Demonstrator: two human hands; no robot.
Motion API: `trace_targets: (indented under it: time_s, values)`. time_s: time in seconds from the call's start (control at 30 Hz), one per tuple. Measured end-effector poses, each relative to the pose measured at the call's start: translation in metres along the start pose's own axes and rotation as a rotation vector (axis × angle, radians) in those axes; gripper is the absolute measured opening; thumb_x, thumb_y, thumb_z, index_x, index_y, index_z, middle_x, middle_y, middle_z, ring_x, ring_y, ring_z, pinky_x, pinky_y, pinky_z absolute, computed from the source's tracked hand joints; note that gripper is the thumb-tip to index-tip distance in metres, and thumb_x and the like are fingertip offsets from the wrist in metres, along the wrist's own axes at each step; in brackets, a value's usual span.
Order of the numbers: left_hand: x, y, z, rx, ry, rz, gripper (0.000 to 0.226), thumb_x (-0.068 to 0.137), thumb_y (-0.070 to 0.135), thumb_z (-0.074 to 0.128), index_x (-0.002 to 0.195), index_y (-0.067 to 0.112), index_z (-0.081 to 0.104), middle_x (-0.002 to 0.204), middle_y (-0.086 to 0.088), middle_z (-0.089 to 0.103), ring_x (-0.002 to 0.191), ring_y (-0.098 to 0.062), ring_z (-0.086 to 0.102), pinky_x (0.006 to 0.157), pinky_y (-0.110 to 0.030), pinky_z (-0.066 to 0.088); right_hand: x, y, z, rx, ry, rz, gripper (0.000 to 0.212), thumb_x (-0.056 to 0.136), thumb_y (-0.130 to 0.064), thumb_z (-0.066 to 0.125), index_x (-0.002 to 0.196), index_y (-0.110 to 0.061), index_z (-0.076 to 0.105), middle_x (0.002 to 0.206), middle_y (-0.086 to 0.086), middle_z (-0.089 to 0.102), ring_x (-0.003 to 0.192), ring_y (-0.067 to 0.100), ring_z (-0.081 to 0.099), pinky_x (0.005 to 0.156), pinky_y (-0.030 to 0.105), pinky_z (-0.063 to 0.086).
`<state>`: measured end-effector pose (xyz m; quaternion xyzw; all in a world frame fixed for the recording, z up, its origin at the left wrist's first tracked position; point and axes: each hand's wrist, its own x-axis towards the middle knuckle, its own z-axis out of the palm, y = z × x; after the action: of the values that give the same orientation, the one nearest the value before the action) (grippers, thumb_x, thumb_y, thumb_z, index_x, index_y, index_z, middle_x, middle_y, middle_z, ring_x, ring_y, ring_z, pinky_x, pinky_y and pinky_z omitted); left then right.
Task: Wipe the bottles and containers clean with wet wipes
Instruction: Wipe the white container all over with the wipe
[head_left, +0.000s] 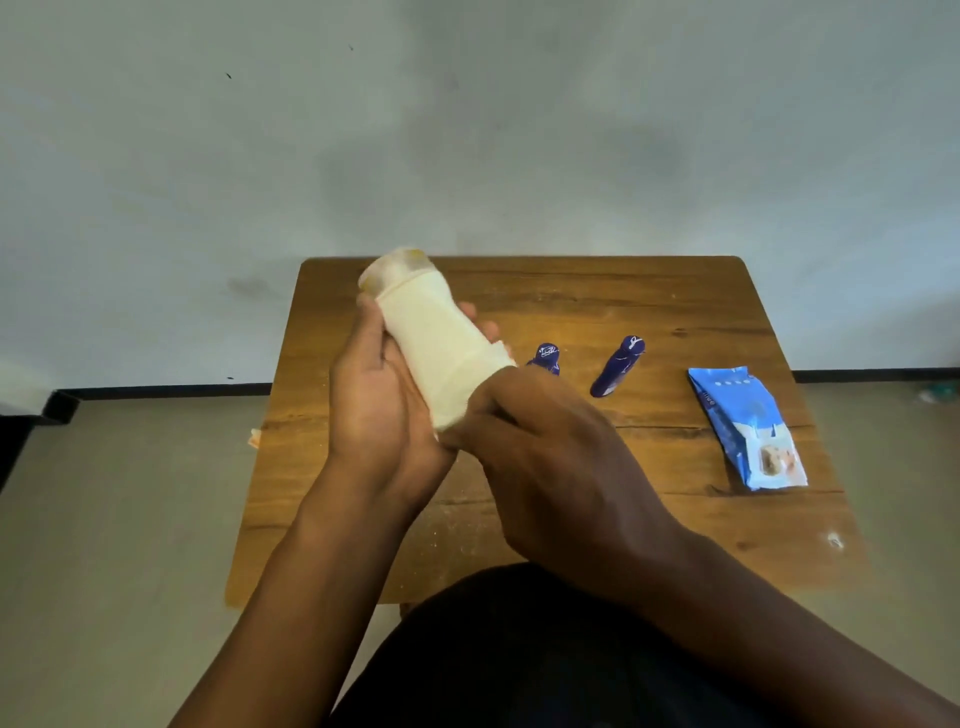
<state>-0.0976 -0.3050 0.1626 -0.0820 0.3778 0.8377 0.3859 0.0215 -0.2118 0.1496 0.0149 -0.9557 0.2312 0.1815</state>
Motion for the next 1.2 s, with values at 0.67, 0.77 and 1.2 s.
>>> trace_targets:
  time_s: [0.67,0.77,1.2]
  values:
    - [-0.003,-0.012,-0.007,0.006,-0.238,-0.055,0.061,0.097,0.062,0.054,0.141,0.021,0.057,0.113,-0.009,0.06,0.088,-0.02,0.059,0.078,-0.035,0.051,0.006,-0.011,-0.018,0.431,0.168,0.115,0.018,0.088,-0.01,0.077,0.103,-0.019,0.078,0.105,-0.007,0.073,0.104,0.012,0.067,0.08,0.03,0.055]
    - [-0.009,-0.016,-0.001,0.163,-0.322,0.016,0.071,0.102,0.06,0.04,0.153,0.011,0.049,0.107,-0.009,0.062,0.093,-0.018,0.06,0.083,-0.032,0.052,0.007,-0.009,-0.022,0.333,0.249,0.073,0.016,0.09,-0.008,0.075,0.105,-0.014,0.077,0.105,0.001,0.072,0.101,0.016,0.066,0.079,0.026,0.053]
    - [-0.009,-0.028,0.0,0.825,-0.439,0.227,0.052,0.088,0.055,0.069,0.133,0.034,0.058,0.116,0.006,0.069,0.107,-0.016,0.068,0.088,-0.035,0.058,0.04,0.032,-0.077,0.329,0.56,0.305,0.02,0.1,-0.006,0.065,0.114,-0.017,0.074,0.108,-0.006,0.072,0.103,0.006,0.068,0.085,0.02,0.056]
